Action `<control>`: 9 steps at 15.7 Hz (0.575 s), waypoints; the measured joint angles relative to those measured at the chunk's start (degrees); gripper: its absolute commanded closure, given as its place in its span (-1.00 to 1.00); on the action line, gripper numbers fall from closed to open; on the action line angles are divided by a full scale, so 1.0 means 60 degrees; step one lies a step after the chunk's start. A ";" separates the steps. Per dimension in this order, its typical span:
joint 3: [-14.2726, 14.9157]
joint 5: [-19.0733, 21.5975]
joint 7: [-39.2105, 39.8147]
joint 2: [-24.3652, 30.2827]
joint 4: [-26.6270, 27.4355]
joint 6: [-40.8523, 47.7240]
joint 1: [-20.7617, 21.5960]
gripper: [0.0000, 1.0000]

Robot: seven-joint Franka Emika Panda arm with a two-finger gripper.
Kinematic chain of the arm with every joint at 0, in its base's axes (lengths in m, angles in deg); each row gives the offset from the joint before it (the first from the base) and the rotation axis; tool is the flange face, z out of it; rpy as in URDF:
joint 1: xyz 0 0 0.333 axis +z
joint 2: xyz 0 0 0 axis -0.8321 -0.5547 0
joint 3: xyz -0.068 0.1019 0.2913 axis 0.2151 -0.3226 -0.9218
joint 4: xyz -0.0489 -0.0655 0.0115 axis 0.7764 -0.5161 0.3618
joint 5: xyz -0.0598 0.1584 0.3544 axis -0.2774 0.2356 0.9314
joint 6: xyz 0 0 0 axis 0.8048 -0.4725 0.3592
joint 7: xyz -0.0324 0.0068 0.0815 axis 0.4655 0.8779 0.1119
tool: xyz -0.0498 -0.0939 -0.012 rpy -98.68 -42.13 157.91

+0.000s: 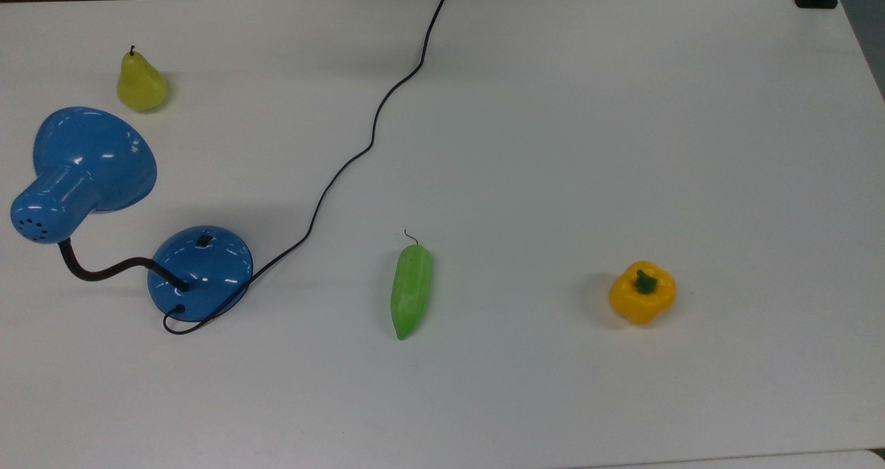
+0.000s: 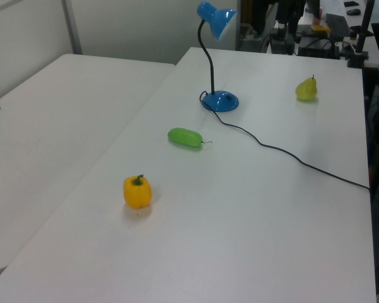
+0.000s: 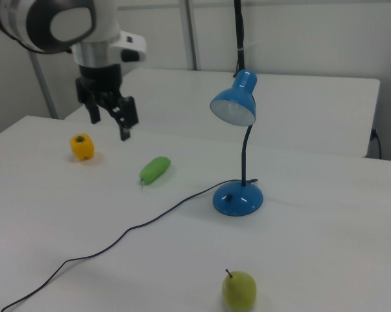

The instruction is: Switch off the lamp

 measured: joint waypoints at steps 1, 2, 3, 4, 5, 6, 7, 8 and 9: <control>-0.0257 0.0000 -0.0328 -0.0001 -0.0037 0.0000 0.0005 -1.00; -0.0510 0.0000 -0.0604 -0.0002 -0.0040 0.0000 0.0013 -1.00; -0.0740 -0.0001 -0.0824 -0.0005 -0.0040 0.0000 0.0021 -1.00; -0.0953 -0.0004 -0.0978 -0.0008 -0.0039 0.0000 0.0029 -1.00; -0.1147 -0.0043 -0.1058 -0.0013 -0.0036 0.0000 0.0050 -1.00; -0.1255 -0.0114 -0.1061 -0.0025 -0.0031 0.0000 0.0126 -1.00; -0.1310 -0.0216 -0.1061 -0.0048 -0.0023 0.0000 0.0235 -1.00; -0.1326 -0.0383 -0.1061 -0.0084 0.0000 0.0000 0.0374 -1.00; -0.1333 -0.0636 -0.1060 -0.0128 0.0051 -0.0078 0.0535 -1.00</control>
